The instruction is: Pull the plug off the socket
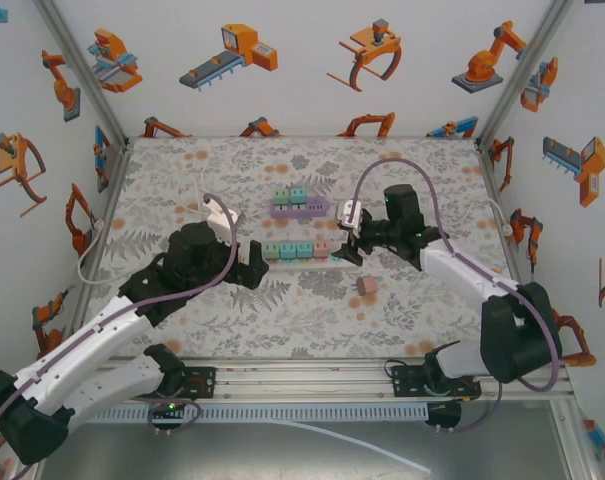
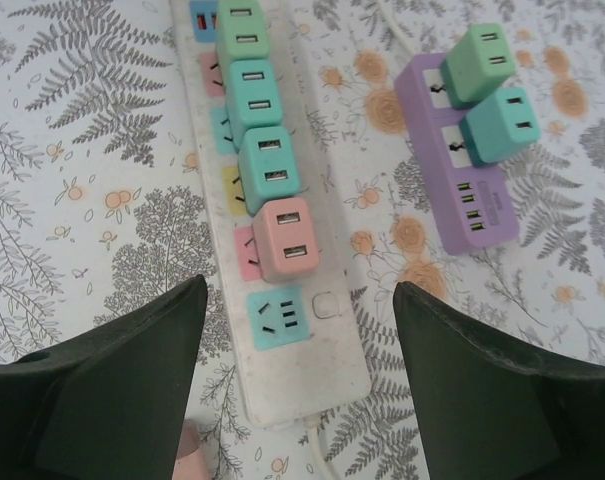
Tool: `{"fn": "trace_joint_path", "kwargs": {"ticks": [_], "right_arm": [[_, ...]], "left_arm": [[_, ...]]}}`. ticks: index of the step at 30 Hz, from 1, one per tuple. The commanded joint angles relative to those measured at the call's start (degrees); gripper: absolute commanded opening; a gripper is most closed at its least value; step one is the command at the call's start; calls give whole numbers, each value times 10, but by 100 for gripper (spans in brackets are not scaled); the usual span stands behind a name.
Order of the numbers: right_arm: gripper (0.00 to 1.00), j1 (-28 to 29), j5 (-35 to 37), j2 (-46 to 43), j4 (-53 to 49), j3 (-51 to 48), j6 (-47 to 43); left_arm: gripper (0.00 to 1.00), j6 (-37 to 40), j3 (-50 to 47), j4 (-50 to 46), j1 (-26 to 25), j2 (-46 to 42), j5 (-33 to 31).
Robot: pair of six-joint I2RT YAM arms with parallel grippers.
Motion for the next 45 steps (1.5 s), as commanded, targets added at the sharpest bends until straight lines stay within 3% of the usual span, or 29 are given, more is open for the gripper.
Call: {"fn": "trace_joint_path", "kwargs": {"ticks": [1,6,8,12,22,33,45], "right_arm": [[67,11,-22,37,-28,36,-41],[66,25,-13,100,-53,76,-56],[66,30,-11,121,-61,90,-59],[58,38,-8,161,-75,116,-61],[43,44,-1,210,-120,150,-91],[30,45,-25,218,-134,167,-102],[21,44,-35,220,-154,190,-89]], "left_arm": [[97,-39,-14,7,39,13,-24],[97,-85,-36,43,128,69,27],[99,-96,-36,51,138,97,14],[90,-118,-24,61,146,167,-27],[78,-134,33,90,148,321,1],[76,-136,28,77,146,386,-20],[72,-129,17,60,139,393,-40]]}}
